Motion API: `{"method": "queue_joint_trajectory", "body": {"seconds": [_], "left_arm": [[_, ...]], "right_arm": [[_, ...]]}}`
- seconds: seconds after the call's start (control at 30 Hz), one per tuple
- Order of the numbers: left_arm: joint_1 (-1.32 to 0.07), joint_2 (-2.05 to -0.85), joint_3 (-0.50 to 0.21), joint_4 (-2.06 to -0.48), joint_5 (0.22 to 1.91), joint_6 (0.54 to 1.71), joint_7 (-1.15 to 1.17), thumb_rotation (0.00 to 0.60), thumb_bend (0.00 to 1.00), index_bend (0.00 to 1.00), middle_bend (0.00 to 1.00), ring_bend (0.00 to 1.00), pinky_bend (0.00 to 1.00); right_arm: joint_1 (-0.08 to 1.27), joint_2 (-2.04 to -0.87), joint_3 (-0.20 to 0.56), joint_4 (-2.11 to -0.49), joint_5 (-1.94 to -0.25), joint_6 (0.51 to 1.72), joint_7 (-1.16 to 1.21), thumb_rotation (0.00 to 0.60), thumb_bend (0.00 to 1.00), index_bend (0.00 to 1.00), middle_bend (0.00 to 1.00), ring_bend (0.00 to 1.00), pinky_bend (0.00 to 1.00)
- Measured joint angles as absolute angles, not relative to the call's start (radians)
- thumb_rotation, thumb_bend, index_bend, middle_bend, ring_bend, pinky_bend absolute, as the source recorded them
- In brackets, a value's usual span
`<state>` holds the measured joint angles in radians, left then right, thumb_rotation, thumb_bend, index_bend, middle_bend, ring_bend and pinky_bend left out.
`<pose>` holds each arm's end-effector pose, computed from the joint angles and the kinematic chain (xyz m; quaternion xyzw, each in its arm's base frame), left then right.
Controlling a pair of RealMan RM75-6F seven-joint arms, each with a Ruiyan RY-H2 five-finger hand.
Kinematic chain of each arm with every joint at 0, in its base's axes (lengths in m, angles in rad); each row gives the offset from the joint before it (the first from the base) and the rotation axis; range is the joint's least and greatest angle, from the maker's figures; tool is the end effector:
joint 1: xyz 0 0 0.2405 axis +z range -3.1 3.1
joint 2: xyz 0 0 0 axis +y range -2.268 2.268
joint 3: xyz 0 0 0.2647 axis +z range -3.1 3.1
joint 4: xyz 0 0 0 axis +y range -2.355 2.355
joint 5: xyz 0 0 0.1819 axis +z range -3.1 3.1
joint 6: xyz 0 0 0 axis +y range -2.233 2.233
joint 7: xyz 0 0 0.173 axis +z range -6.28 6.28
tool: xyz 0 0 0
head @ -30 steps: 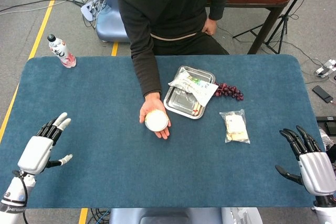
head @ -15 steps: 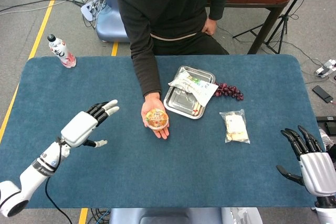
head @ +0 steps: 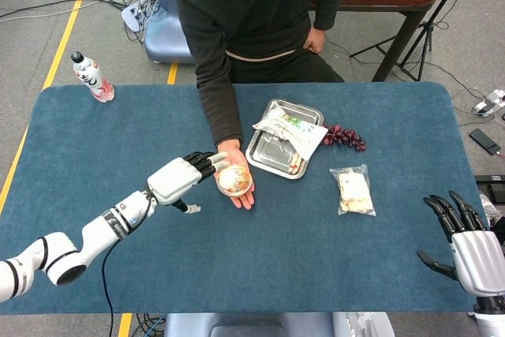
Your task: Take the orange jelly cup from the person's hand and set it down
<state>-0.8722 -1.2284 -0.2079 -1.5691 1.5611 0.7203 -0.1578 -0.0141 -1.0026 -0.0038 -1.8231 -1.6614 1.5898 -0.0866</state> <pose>-0.0874 0.3777 0.0646 -0.8311 -0.3004 -0.3845 0.2668 -0.2665 -0.1679 0.2078 0.6079 -0.3702 0.4098 0.5705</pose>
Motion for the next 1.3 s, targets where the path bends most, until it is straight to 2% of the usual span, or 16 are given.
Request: {"method": "queue_joint_trajectory", "body": {"seconds": [0.23, 0.63, 0.93, 1.3], "left_arm": [[-0.982, -1.281, -0.234, -1.526, 1.403, 0.583, -0.041, 0.600, 0.17, 0.02, 0.00, 0.00, 0.08], [-1.119, -1.359, -0.221, -1.431, 1.141, 0.472, 0.141, 0.600, 0.17, 0.02, 0.00, 0.00, 0.08], [-1.206, -1.386, -0.163, -1.411, 0.971, 0.462, 0.247, 0.600, 0.17, 0.03, 0.00, 0.00, 0.08], [-1.287, -1.421, -0.107, -1.420, 0.867, 0.492, 0.322, 0.600, 0.17, 0.08, 0.00, 0.00, 0.11]], "right_arm": [[-0.019, -1.007, -0.004, -1.805, -1.657, 1.595, -0.065, 0.600, 0.11, 0.13, 0.15, 0.00, 0.16], [-0.028, -1.007, -0.004, -1.789, -1.647, 1.601, -0.041, 0.600, 0.11, 0.13, 0.15, 0.00, 0.16], [-0.031, -1.005, -0.004, -1.780, -1.645, 1.602, -0.026, 0.600, 0.11, 0.13, 0.15, 0.00, 0.16], [-0.034, -1.012, -0.004, -1.764, -1.637, 1.598, -0.010, 0.600, 0.11, 0.13, 0.15, 0.00, 0.16]]}}
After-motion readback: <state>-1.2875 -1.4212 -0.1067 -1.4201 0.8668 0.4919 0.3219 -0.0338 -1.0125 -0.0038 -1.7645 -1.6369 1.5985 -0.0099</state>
